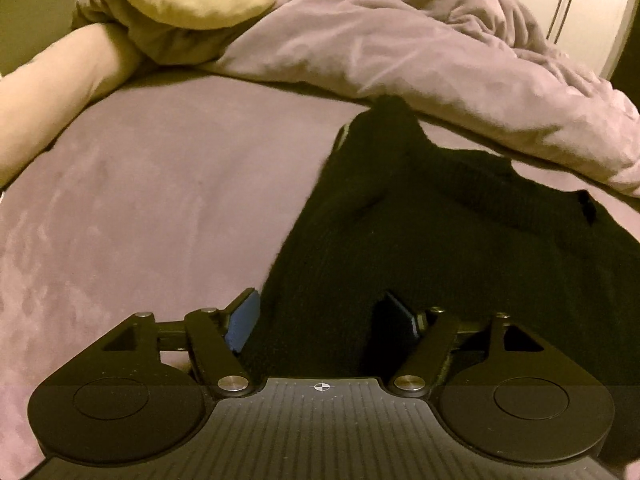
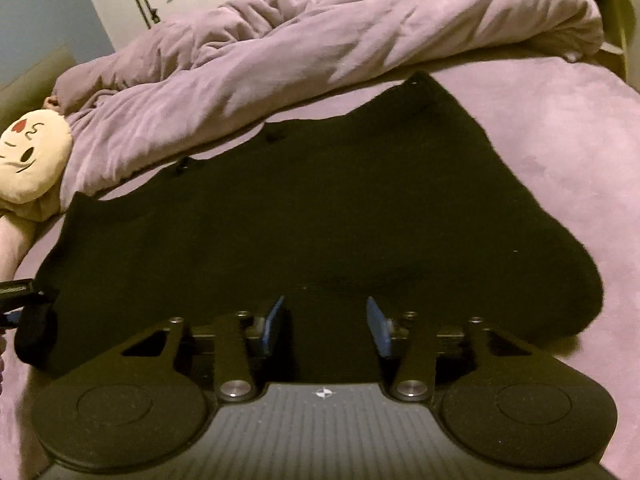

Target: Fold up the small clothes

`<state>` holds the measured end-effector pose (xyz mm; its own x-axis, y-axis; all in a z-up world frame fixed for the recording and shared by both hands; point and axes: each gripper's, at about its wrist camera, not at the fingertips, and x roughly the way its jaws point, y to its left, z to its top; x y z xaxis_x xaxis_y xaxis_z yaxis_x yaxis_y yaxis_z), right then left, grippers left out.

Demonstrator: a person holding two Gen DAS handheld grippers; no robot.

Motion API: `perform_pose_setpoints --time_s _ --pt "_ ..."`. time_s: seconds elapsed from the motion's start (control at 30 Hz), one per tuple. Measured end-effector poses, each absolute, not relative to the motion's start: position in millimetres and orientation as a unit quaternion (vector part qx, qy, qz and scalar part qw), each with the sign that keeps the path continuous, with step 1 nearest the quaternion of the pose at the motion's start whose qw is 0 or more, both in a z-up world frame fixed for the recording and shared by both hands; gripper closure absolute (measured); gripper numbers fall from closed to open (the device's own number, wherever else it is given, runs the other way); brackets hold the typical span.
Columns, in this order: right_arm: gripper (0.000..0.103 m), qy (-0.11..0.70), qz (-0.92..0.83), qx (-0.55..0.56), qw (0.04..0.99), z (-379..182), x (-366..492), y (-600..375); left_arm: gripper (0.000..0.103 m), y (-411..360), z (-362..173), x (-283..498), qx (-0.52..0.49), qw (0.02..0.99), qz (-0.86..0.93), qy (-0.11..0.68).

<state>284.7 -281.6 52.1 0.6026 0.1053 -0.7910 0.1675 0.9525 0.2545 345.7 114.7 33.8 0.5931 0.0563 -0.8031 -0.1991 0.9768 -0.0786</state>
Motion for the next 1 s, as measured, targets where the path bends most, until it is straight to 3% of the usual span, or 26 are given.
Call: perform_pose_setpoints --time_s 0.07,0.47,0.8,1.0 --pt "0.067 0.446 -0.016 0.146 0.883 51 285 -278 0.026 115 33 348 -0.081 0.885 0.074 0.452" --pt "0.067 0.468 -0.035 0.109 0.876 31 292 -263 0.019 128 24 352 -0.113 0.873 0.072 0.469" --pt "0.065 0.47 -0.042 0.118 0.874 39 293 -264 0.02 184 27 357 -0.215 0.858 0.062 0.463" --pt "0.065 0.466 -0.042 0.134 0.874 43 292 -265 0.021 189 9 389 -0.23 0.822 -0.05 0.518"
